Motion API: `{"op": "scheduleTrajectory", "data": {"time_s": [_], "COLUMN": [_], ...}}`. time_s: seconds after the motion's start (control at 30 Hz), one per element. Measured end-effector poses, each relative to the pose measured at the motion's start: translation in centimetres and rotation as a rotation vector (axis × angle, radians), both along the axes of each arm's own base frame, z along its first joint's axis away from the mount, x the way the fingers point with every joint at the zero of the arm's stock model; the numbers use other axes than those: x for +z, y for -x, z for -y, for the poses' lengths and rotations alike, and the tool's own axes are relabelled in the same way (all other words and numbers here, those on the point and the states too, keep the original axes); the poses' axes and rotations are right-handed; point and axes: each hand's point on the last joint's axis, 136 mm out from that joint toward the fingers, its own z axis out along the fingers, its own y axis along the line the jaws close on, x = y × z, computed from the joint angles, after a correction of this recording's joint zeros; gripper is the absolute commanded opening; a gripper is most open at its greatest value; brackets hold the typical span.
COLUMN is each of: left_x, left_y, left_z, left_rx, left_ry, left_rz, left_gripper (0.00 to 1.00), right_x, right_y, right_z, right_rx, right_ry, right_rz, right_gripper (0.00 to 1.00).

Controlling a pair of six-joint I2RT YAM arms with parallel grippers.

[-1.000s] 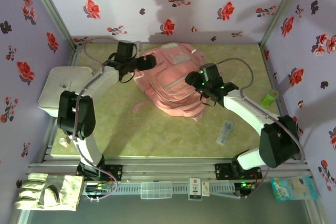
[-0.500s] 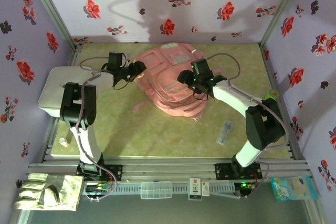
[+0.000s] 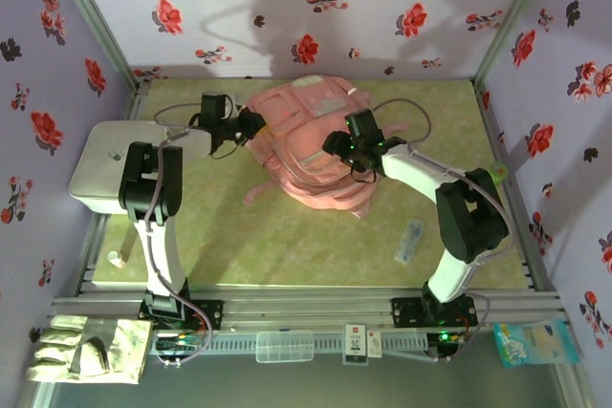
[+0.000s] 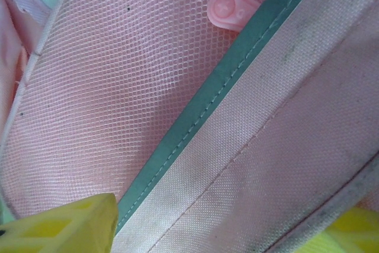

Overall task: Pack the student bag
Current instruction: Rotate the student bag at the center of the table.

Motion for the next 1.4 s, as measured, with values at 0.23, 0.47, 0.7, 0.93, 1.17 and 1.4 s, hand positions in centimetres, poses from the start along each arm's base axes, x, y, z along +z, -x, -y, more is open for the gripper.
{"op": "scheduleTrajectory", "data": {"time_s": [0.23,0.47,0.7,0.93,1.17,1.4], "left_x": [-0.7,0.3,1.0,1.4,1.7,1.6], "left_y": [1.2,3.8,5.3,6.0,6.5,6.8], "left_z": [-0.7,-2.4,-1.8,-0.2,1.7,2.4], "left_rx": [0.043,0.173,0.283,0.347,0.383,0.410], "left_ry": [0.007,0.014,0.044,0.073,0.109,0.125], "left_rz": [0.006,-0.015,-0.058,-0.106,-0.146,-0.166], "left_gripper": [0.00,0.00,0.00,0.00,0.00,0.00], "right_x": [-1.6,-0.3,2.3,9.0,8.2,3.2], "right_y": [-2.6,-6.0,-5.9,-1.2,4.8,6.8], "right_z": [0.4,0.0,2.6,2.2,-6.4,-9.7], "right_rx": [0.033,0.097,0.070,0.060,0.195,0.203], "right_ry": [0.047,0.098,0.190,0.187,0.146,0.182], "right_rz": [0.006,0.074,0.088,0.149,0.119,0.026], "right_gripper": [0.71,0.71,0.73,0.69,0.55,0.40]}}
